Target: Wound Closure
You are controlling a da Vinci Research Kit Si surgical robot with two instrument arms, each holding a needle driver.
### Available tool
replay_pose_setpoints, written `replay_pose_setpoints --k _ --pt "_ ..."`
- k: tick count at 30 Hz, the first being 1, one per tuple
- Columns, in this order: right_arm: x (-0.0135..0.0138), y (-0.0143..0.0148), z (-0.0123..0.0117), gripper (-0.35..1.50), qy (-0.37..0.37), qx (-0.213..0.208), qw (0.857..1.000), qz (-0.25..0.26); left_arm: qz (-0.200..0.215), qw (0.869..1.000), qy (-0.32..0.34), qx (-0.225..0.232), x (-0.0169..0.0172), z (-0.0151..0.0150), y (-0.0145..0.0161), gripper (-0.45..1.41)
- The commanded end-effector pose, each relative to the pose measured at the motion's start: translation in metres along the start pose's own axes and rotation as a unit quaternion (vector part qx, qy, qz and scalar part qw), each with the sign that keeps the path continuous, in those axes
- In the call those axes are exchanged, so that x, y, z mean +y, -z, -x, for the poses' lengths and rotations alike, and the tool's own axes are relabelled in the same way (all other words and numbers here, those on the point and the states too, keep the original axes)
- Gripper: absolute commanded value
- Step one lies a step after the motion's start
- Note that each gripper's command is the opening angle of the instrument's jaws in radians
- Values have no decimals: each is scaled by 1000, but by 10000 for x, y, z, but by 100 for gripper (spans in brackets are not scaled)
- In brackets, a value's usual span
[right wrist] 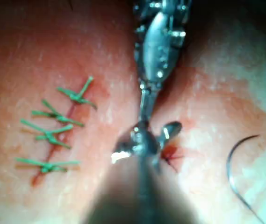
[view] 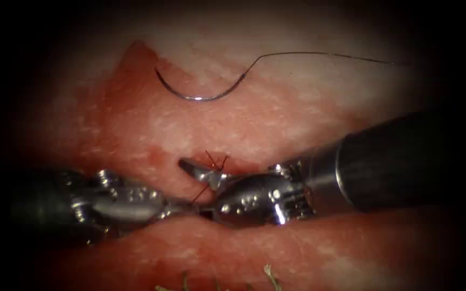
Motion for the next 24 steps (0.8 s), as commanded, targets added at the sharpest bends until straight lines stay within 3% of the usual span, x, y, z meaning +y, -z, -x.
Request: replay_pose_setpoints --k 1,12,24 --pt "-8 -7 1 126 2 1 1000 -1 1 1000 0 -1 6 3 -9 -45" --pt "-14 -27 8 126 18 11 1000 -4 -1 1000 -2 -1 7 3 -11 -45" --pt "-13 -28 16 116 20 -2 1000 -7 0 1000 -2 -1 7 4 -11 -45"
